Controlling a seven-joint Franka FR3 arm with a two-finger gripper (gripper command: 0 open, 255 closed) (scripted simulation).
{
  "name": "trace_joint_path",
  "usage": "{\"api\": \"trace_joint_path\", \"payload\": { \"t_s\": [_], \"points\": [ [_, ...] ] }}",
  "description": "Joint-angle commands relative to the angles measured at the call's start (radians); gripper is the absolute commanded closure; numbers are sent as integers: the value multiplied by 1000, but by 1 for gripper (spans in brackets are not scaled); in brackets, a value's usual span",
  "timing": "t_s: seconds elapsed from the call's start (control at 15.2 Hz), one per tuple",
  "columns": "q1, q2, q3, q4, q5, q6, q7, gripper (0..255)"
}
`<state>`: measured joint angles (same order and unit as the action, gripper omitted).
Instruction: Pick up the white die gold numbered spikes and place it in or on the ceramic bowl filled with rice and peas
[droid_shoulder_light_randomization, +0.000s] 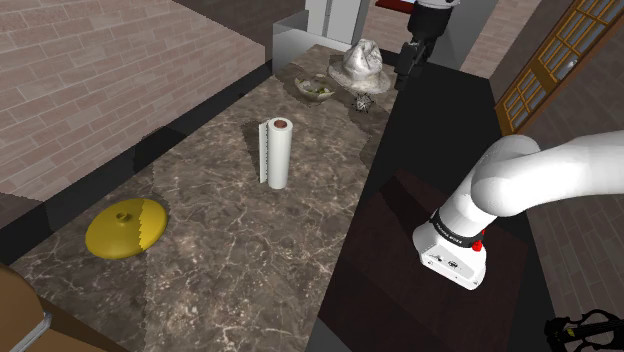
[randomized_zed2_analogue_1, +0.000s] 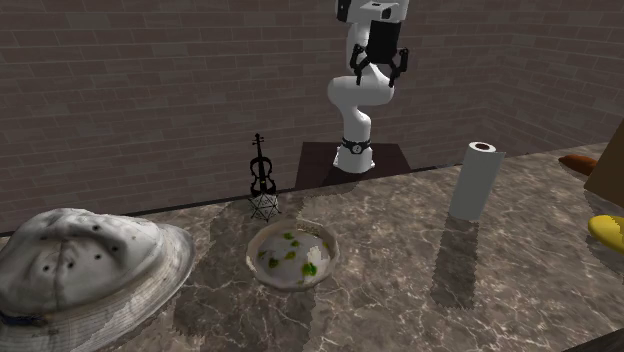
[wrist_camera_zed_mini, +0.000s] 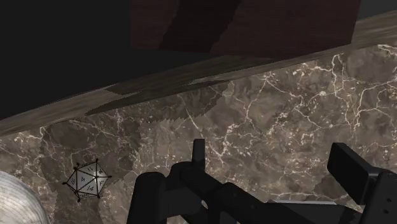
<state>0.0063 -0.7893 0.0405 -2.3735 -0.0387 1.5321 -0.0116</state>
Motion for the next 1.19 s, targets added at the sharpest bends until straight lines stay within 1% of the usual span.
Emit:
{"api": "trace_joint_path", "payload": {
  "t_s": [0.0, 0.33, 0.66, 0.92, 1.12],
  "points": [
    [0, 0, 0, 0, 0, 0, 0, 0],
    [-21, 25, -123, -71, -60, 135, -151, 0],
    [-37, 102, -250, -100, -104, 279, -303, 0],
    [-37, 199, -353, -92, -117, 394, -428, 0],
    [-27, 289, -431, -68, -105, 476, -530, 0]
  ]
}}
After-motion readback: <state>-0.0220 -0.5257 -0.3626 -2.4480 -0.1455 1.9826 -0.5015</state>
